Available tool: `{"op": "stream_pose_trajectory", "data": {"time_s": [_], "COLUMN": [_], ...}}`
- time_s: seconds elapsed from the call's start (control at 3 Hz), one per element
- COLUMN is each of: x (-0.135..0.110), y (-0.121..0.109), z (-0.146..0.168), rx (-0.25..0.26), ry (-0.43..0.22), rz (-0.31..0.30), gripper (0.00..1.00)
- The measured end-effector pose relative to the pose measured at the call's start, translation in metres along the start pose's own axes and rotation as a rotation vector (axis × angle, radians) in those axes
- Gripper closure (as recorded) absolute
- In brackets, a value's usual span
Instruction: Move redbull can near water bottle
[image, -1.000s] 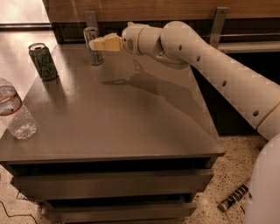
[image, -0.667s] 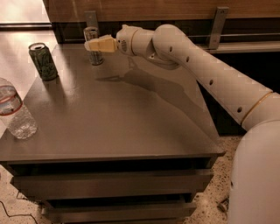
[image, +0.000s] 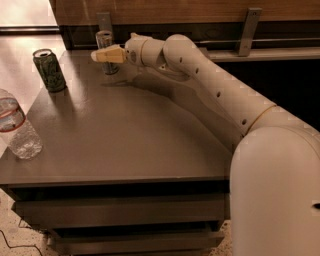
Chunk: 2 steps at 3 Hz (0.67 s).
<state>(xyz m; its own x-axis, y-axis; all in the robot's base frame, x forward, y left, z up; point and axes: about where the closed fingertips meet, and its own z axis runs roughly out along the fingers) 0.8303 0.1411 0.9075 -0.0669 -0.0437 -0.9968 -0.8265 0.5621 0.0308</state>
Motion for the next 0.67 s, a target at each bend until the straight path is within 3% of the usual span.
{"op": "stream_pose_trajectory", "data": {"time_s": [0.33,0.67], "x": [0.005,0.005], "y": [0.001,0.001], "z": [0.014,0.027], "rx": [-0.016,-0.023], "ry": [0.000,-0.007], "rz": [-0.002,-0.009], "gripper": [0.00,0.16]}}
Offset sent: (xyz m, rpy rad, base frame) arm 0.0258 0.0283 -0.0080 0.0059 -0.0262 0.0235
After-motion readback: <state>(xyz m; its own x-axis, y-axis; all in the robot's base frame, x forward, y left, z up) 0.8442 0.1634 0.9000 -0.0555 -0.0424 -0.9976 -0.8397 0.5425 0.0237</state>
